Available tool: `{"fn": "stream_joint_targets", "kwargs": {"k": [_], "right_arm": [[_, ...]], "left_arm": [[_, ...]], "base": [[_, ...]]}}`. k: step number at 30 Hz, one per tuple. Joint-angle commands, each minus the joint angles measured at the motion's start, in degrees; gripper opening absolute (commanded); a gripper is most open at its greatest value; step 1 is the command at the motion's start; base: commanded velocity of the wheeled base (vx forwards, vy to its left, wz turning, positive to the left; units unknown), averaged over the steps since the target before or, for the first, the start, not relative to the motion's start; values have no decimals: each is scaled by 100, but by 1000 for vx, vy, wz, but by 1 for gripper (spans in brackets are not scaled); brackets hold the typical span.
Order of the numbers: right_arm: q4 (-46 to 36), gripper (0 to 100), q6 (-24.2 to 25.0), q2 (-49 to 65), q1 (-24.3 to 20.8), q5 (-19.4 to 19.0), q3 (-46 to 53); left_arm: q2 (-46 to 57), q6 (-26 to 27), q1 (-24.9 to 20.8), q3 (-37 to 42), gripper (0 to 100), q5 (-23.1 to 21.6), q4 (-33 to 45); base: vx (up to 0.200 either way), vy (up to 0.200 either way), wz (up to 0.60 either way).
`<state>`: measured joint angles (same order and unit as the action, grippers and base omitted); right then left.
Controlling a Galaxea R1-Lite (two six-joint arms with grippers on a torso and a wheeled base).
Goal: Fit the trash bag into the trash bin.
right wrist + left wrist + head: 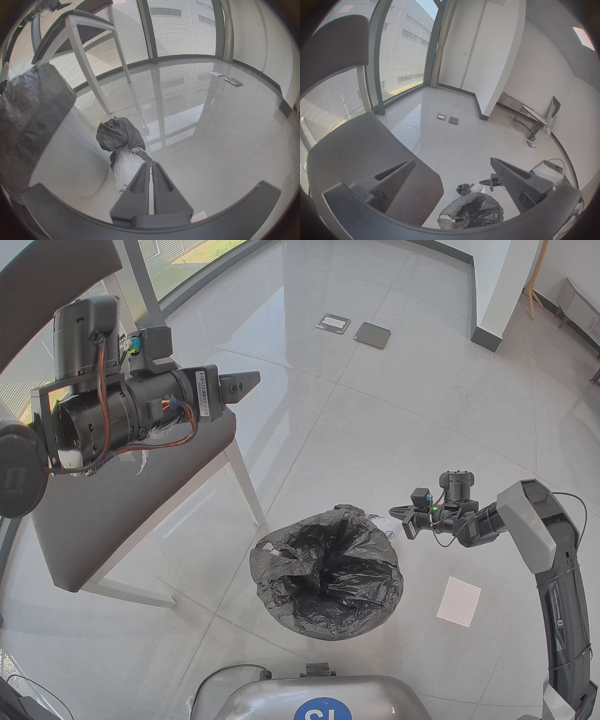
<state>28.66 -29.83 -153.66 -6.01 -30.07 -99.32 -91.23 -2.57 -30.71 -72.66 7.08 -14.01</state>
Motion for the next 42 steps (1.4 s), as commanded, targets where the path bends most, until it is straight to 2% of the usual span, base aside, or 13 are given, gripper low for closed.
{"fn": "stream_joint_targets", "kwargs": {"k": [1,6,14,22,35,36,42], "right_arm": [[201,0,-5,829,82,2,809],[228,0,-155,812,65,2,870],[131,0,-76,618,47,2,571],[-634,0,-102,460,30,2,44],[-273,0,-181,469,118,2,-97],[-247,100,-181,460,126,2,-97],[-115,100,-146,381,109,2,-88]], "left_arm": [[0,-6,-32,146,100,4,-49],[36,-15,-32,331,100,-14,-129],[106,-6,-23,419,100,-40,-137],[53,-6,-32,410,100,-49,-208],[-105,2,-49,296,100,-49,-234],[-123,2,-84,287,100,-49,-243],[-193,2,-120,278,100,-49,-304]], "base": [[0,0,0],[0,0,0],[0,0,0],[0,0,0],[0,0,0],[0,0,0],[0,0,0]]}}
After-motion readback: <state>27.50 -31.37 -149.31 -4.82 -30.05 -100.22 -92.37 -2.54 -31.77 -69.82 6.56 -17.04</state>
